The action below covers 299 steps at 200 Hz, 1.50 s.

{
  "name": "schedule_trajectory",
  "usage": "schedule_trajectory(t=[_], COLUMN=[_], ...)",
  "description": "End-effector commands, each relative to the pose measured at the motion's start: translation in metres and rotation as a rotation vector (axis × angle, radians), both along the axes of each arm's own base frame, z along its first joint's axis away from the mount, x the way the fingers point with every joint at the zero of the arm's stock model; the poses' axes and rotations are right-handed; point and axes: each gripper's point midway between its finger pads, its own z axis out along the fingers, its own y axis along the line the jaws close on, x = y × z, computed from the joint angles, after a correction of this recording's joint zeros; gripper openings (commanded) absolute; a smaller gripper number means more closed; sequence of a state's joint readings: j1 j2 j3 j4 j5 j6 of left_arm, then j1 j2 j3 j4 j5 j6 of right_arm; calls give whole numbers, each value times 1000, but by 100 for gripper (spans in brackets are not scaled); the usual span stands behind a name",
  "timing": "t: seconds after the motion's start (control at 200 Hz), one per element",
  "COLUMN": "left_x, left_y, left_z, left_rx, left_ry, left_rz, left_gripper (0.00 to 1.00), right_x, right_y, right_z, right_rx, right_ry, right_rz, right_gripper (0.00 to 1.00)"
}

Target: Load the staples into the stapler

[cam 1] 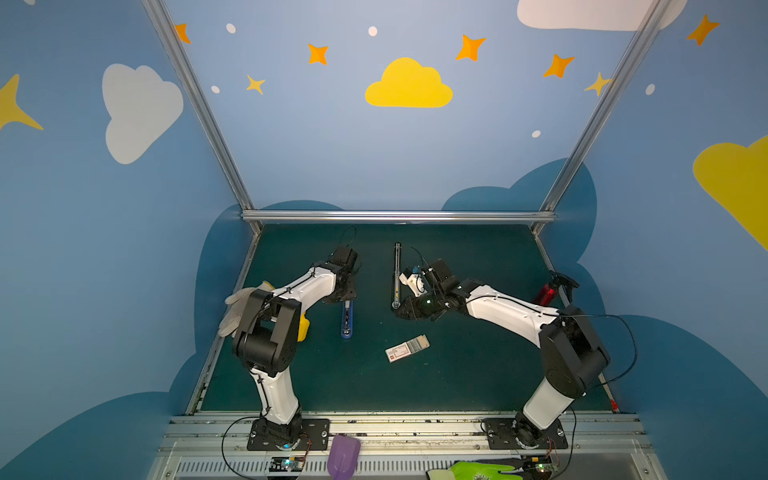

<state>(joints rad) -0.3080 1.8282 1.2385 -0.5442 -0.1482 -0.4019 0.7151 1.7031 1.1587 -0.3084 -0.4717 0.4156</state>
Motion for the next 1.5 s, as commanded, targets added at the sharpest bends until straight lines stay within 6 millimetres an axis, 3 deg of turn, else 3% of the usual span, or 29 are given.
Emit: schedule_trajectory(t=[0.0, 0.14, 0.531, 0.966, 1.317, 1.492], left_x=[-7, -13, -24, -48, -63, -63], left_y=[3, 2, -6, 1, -2, 0], left_z=[-11, -24, -18, -31, -23, -9], left_rx=[18, 24, 10, 43, 35, 34], left_ry=[44, 78, 81, 132, 106, 56], left_rz=[9, 11, 1, 39, 34, 52], left_gripper=[49, 46, 40, 36, 34, 40], right_x=[-1, -1, 1, 3, 5, 5], right_y=[-2, -4, -5, -10, -11, -12], right_z=[11, 12, 11, 11, 6, 6], right_rx=[24, 22, 21, 23, 23, 25], right_ry=[-16, -20, -14, -9, 1, 1], right_rz=[-6, -9, -14, -33, -46, -48], right_gripper=[26, 26, 25, 25, 25, 25])
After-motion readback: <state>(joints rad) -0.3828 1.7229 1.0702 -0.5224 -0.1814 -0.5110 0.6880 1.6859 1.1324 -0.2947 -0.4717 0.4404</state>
